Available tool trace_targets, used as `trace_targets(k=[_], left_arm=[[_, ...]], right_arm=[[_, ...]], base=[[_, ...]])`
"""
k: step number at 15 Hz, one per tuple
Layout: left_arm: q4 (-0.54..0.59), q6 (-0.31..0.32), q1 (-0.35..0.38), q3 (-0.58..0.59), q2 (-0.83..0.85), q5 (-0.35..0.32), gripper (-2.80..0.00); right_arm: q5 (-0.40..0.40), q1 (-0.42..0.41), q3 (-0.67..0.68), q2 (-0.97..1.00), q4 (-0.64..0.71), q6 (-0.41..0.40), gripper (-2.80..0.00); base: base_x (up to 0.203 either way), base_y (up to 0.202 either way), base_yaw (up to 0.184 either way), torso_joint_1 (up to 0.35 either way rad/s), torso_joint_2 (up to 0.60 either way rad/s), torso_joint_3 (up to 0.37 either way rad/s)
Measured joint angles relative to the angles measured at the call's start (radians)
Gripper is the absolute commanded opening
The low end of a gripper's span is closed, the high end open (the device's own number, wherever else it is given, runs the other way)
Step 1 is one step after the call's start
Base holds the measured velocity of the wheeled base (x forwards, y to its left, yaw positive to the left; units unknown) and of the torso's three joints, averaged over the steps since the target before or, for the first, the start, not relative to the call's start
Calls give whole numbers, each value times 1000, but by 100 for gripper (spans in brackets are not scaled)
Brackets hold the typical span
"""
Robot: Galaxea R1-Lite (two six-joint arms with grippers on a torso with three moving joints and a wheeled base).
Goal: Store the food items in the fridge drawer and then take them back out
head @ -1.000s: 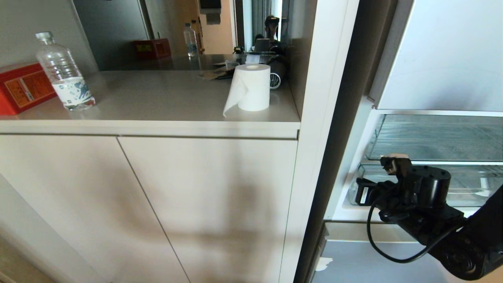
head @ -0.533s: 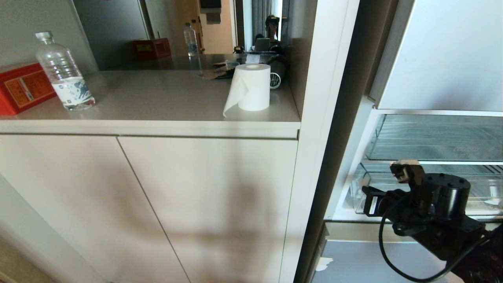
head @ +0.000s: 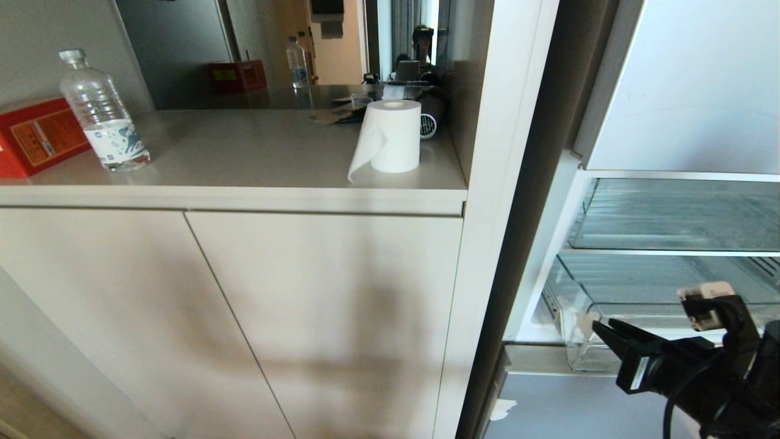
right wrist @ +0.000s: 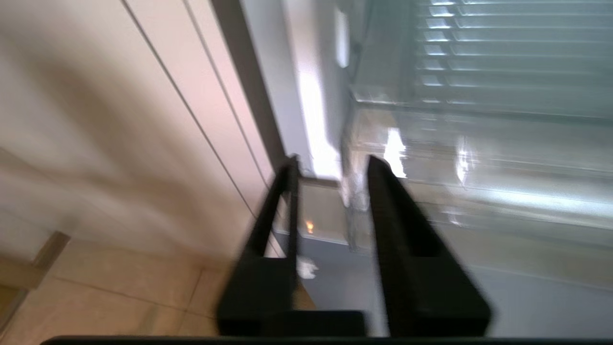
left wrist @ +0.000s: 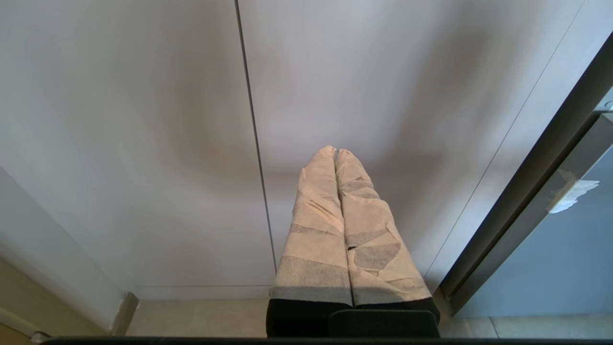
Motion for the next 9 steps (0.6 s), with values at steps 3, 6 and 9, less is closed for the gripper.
trace_targets(k=[3, 6, 9], left_arm=[[0, 0, 0, 0, 0, 0, -280], [0, 0, 0, 0, 0, 0, -280], [0, 0, 0, 0, 0, 0, -280]], right_arm=[[-6, 1, 43, -167, 107, -7, 0], [-20, -15, -47, -366, 379, -12, 0], [-28, -49, -323, -499, 830, -2, 0]], base=[[0, 0, 0, 0, 0, 0], [0, 0, 0, 0, 0, 0], [0, 0, 0, 0, 0, 0]])
